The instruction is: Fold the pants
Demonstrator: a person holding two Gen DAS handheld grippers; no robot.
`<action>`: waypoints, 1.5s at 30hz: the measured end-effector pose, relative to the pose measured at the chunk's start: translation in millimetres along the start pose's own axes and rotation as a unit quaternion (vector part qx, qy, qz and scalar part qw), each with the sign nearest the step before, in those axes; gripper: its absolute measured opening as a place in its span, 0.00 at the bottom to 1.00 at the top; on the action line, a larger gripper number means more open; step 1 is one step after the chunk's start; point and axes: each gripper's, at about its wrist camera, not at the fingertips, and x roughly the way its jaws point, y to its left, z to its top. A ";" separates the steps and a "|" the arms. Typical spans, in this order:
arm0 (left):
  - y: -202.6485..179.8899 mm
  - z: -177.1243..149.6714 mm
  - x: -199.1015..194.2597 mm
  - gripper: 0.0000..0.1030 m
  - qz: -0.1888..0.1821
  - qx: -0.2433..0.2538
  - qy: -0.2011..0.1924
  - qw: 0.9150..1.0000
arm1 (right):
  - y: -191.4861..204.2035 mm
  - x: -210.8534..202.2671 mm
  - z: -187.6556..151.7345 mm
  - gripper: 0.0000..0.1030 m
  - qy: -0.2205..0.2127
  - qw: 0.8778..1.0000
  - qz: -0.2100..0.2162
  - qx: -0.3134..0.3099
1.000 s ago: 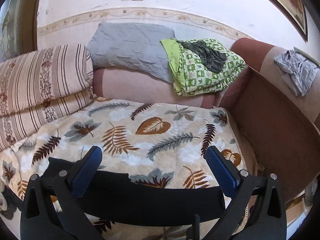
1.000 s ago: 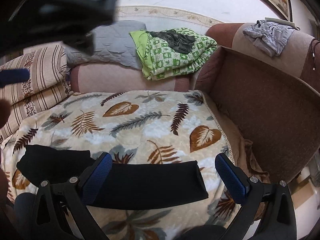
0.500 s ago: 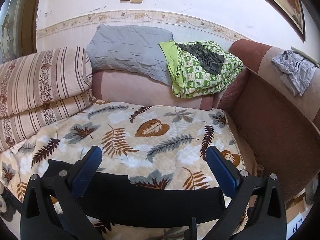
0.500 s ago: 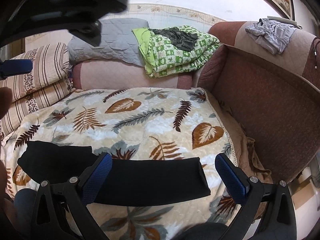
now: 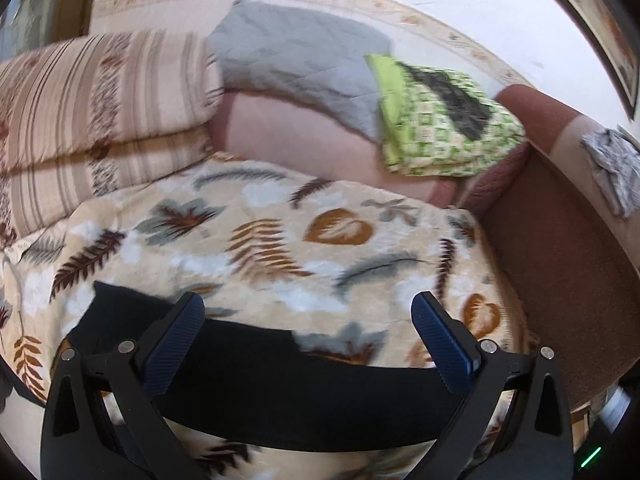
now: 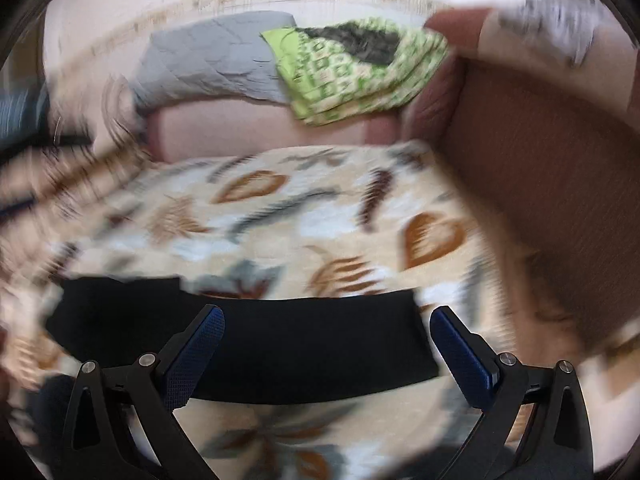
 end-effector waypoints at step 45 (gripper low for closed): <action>137.1 -67.9 46.2 1.00 0.049 -0.066 0.019 0.996 | -170.8 85.5 -71.5 0.08 0.026 0.908 0.280 0.309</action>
